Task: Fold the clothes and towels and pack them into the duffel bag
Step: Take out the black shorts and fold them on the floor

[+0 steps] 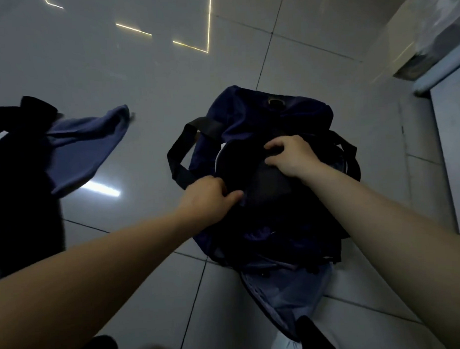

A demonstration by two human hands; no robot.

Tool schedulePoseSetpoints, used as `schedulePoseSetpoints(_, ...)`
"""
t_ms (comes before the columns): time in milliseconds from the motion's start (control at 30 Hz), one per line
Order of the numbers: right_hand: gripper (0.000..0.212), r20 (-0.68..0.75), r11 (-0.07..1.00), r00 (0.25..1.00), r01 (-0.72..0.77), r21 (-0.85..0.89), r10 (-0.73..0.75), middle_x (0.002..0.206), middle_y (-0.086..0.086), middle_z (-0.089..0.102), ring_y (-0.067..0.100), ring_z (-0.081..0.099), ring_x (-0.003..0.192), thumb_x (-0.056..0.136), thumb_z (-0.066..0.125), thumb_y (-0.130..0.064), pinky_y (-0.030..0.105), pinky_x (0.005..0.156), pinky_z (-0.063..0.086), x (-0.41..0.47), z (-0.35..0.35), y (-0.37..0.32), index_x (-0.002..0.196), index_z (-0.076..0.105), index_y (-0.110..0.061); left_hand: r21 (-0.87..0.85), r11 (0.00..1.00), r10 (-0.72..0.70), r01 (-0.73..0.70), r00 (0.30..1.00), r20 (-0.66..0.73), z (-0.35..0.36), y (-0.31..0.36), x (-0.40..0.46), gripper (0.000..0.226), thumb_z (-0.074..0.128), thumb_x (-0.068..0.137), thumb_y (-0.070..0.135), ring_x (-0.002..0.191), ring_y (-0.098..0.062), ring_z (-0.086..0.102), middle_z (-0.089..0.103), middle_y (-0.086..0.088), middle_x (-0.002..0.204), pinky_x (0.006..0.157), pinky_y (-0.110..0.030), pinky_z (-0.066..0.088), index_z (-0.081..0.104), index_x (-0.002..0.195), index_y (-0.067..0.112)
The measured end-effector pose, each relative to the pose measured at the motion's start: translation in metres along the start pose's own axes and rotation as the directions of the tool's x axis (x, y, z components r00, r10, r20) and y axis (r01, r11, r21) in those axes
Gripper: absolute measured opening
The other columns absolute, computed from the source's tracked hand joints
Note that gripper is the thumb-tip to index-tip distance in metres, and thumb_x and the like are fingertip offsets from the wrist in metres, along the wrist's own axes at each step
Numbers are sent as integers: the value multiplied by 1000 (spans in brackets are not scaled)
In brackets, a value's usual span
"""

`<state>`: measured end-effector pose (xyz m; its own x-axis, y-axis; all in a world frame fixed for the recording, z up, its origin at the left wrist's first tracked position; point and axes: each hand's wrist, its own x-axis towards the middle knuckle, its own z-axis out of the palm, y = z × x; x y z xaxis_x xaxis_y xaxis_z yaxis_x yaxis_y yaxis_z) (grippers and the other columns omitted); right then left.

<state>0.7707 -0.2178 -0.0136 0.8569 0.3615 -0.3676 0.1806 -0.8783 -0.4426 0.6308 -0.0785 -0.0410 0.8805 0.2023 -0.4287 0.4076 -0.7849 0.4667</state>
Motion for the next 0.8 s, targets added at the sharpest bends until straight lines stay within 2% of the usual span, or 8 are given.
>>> schedulePoseSetpoints(100, 42, -16, 997, 1000, 23, -75, -24, 141, 11, 39, 31, 45, 124, 88, 68, -20, 28, 96, 38, 4, -4, 4, 129, 58, -21, -255, 965, -136, 69, 958, -253, -12, -4, -7, 29, 70, 83, 33, 64, -10, 53, 52, 6, 65, 52, -23, 35, 55, 65, 18)
schedulePoseSetpoints(167, 43, -6, 985, 1000, 28, -171, -29, 141, 13, 35, 33, 46, 121, 89, 67, -18, 29, 95, 40, 0, -8, 5, 131, 57, -21, -401, 915, -169, 32, 936, -310, -22, -8, -14, 29, 74, 74, 14, 58, -9, 48, 52, 6, 61, 52, -24, 36, 49, 61, 18)
schedulePoseSetpoints(267, 44, 104, 976, 994, 41, -212, -19, 141, 12, 38, 32, 47, 122, 85, 72, -21, 30, 94, 42, -12, -8, -3, 127, 60, -22, -555, 830, -100, -61, 961, -256, -30, -15, -37, 30, 70, 71, -2, 62, -20, 56, 55, 2, 67, 61, -34, 48, 52, 68, 21)
schedulePoseSetpoints(367, 44, 212, 961, 974, 136, -241, -85, 136, 11, 41, 31, 48, 120, 84, 73, -25, 29, 95, 41, -39, 9, -20, 126, 60, -25, -418, 907, -28, -53, 982, -185, -26, -33, -61, 38, 61, 80, -1, 93, -24, 60, 55, -1, 103, 86, -36, 51, 64, 102, 30)
schedulePoseSetpoints(433, 44, 268, 940, 956, 198, -278, -122, 137, 12, 35, 34, 50, 117, 88, 67, -25, 28, 95, 41, -60, 30, -31, 131, 56, -26, -305, 952, -75, 16, 981, -181, -24, -43, -74, 53, 59, 82, 4, 103, -23, 58, 50, 2, 119, 90, -33, 47, 58, 128, 29)
schedulePoseSetpoints(467, 44, 296, 935, 947, 213, -282, -126, 138, 13, 31, 36, 51, 115, 90, 63, -24, 28, 93, 42, -68, 40, -37, 133, 53, -27, -269, 962, -101, 43, 974, -203, -24, -46, -80, 57, 61, 81, 7, 103, -24, 59, 50, 2, 125, 89, -34, 47, 54, 133, 27)
schedulePoseSetpoints(633, 57, 430, 945, 893, 246, -216, -134, 146, 13, 15, 34, 53, 108, 91, 58, -20, 26, 86, 47, -88, 71, -61, 143, 37, -31, -235, 970, -123, 59, 955, -271, -29, -61, -105, 65, 75, 72, 17, 102, -24, 58, 51, 1, 122, 90, -40, 47, 53, 133, 21)
schedulePoseSetpoints(800, 64, 494, 972, 858, 215, -100, -139, 151, 11, 8, 32, 50, 115, 90, 62, -33, 23, 87, 46, -92, 88, -75, 145, 30, -37, -166, 975, -185, 149, 955, -231, -32, -97, -118, 66, 65, 77, 10, 102, -26, 57, 48, -1, 126, 85, -34, 45, 47, 138, 26)
